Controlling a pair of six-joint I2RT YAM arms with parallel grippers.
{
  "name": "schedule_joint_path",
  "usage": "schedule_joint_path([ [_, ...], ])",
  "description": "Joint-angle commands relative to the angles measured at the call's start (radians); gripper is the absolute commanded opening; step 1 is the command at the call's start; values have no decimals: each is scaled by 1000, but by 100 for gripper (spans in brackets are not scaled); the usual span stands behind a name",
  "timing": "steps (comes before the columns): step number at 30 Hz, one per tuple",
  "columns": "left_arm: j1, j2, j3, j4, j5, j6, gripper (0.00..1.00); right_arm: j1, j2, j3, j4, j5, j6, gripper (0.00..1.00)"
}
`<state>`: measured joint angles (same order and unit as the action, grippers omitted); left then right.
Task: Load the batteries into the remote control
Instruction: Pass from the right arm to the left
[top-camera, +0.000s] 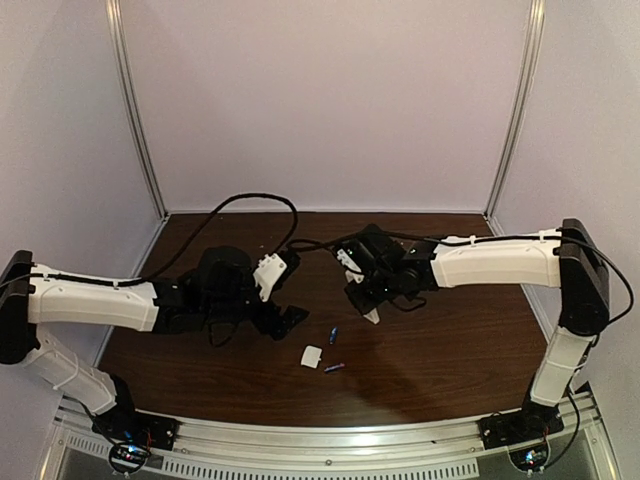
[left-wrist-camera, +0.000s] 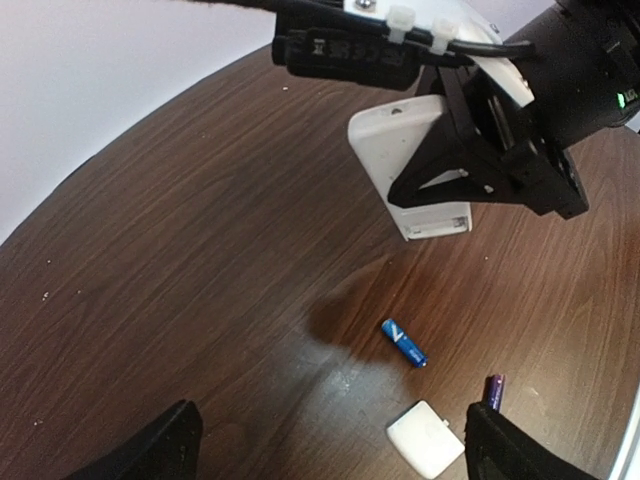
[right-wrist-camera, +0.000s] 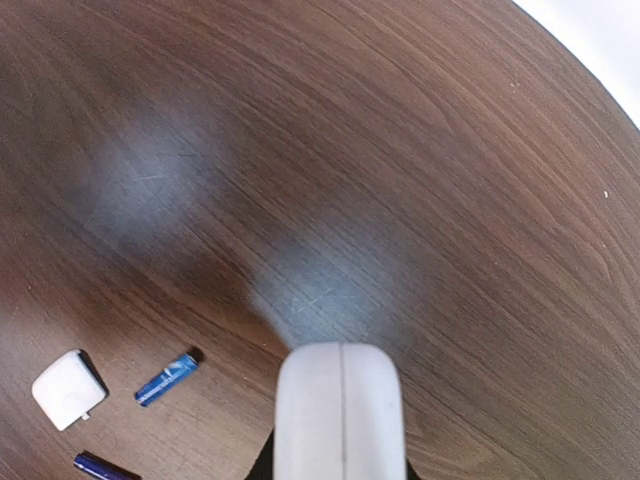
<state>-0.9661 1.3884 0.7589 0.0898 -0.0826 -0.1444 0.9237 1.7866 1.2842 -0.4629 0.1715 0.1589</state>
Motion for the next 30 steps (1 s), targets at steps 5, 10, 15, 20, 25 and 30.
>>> schedule_joint_path([
  [5,14,65,116,-176,74,131,78,-146,-180,-59,3,-204,82,0],
  [10,15,124,207,-247,72,242,68,-256,-290,-167,61,-512,151,0],
  [15,15,56,154,-16,229,205,74,-325,-351,-286,206,-844,268,0],
  [20,17,132,182,118,312,-52,77,-323,-364,-350,393,-987,406,0],
  [25,12,210,217,172,367,-144,78,-309,-348,-335,439,-1026,448,0],
  [30,13,239,199,263,451,-208,72,-293,-334,-329,460,-1062,462,0],
])
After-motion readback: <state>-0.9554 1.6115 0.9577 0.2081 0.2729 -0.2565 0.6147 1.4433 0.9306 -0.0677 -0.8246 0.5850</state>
